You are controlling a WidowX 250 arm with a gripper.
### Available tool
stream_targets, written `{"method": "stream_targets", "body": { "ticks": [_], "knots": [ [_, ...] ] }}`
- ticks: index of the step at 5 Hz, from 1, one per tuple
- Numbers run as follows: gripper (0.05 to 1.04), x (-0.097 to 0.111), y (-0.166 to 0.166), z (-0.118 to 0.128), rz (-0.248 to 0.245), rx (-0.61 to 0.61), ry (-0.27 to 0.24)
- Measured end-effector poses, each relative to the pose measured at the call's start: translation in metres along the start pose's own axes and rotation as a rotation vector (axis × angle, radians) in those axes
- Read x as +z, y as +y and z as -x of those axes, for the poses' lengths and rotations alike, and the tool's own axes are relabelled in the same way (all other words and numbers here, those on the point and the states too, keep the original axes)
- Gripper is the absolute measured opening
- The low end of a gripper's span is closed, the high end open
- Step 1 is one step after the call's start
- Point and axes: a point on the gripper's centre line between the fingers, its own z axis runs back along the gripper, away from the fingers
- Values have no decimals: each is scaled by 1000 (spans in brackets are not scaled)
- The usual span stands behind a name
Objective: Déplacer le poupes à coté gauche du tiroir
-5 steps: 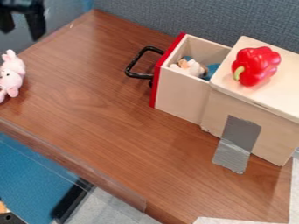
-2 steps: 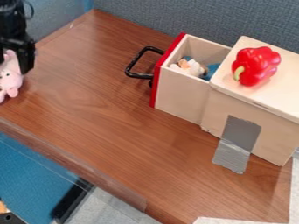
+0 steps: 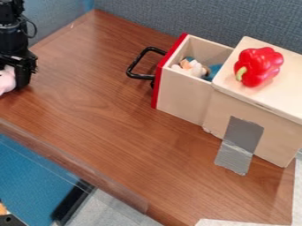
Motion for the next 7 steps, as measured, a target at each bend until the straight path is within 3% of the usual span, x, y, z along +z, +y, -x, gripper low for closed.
{"method": "stream_targets", "body": {
  "ticks": [1, 2, 3, 4, 5, 7],
  "knots": [
    [459, 4, -11, 2, 2, -22, 6],
    [381, 36, -29, 2, 26, -36, -47],
    [366, 93, -69, 10, 90, -16, -145],
    [366, 108, -115, 29, 132, -37, -154],
    [365, 97, -160, 53, 123, -85, -140],
    [365, 68, -231, 70, 129, -156, -181]
  ]
}}
